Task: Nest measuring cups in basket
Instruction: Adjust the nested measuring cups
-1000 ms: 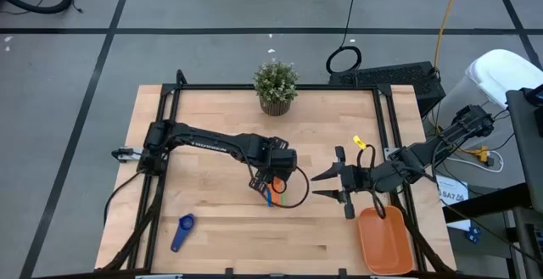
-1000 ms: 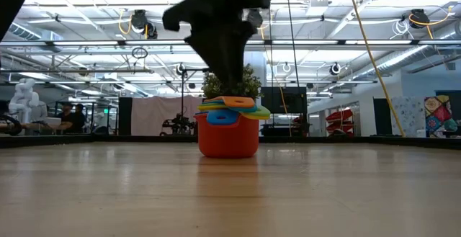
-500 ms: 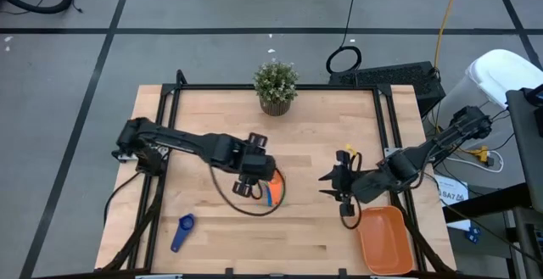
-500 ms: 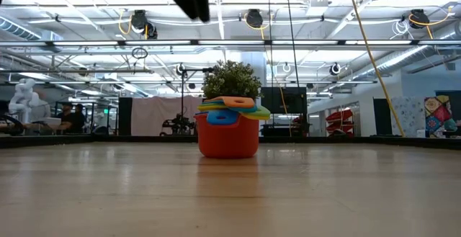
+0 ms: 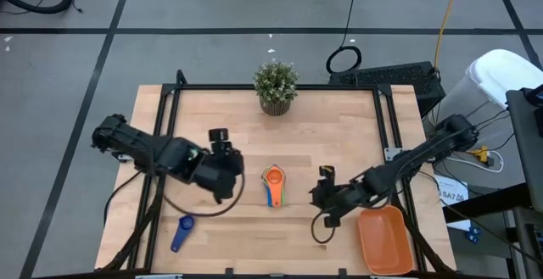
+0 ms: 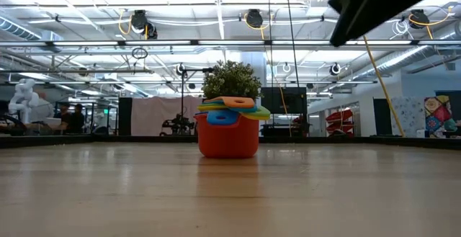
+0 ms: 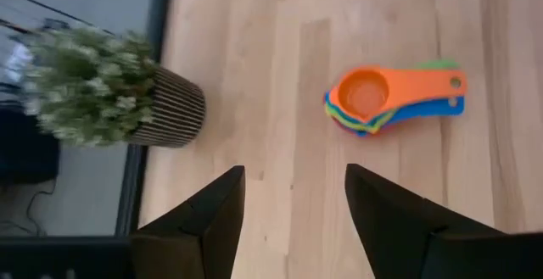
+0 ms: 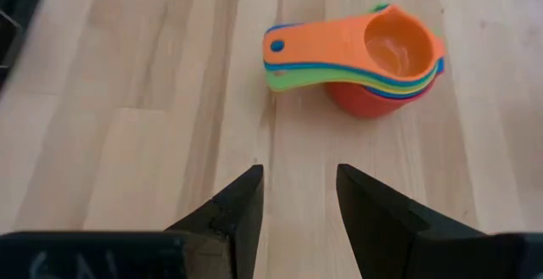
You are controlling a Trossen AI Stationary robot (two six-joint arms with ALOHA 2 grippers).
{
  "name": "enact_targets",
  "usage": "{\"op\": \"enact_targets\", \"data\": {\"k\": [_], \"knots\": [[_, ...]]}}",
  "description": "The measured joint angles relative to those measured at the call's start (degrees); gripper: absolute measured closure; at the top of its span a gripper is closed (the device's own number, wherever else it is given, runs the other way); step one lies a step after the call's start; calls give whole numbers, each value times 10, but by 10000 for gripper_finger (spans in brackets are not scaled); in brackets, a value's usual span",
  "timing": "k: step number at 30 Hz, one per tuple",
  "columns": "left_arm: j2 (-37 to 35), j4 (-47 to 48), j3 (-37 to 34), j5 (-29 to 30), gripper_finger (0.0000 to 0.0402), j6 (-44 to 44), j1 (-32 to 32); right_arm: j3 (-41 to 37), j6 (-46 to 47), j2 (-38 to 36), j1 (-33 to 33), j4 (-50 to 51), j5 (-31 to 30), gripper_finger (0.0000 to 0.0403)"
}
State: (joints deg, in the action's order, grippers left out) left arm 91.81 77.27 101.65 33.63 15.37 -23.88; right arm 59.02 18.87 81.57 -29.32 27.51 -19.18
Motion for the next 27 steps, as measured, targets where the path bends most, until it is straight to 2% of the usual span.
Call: {"op": "enact_targets", "data": {"k": [4,9,12,16,18,21,27], "knots": [[-7,43,-1,31,195,71,-44,0,0,36,11,-17,2,259],[-9,73,-9,73,195,148,-95,0,0,73,31,-37,32,267],[-10,74,-28,90,195,180,-119,0,0,83,39,-46,34,298],[-9,51,-80,94,196,210,-135,0,-9,82,49,-58,34,374],[-17,18,-119,100,202,219,-140,0,-23,81,53,-57,42,394],[-52,-77,-194,100,229,207,-142,0,-27,80,59,-65,46,396],[-184,-324,-375,85,312,142,-138,0,-39,80,69,-63,60,402]]}}
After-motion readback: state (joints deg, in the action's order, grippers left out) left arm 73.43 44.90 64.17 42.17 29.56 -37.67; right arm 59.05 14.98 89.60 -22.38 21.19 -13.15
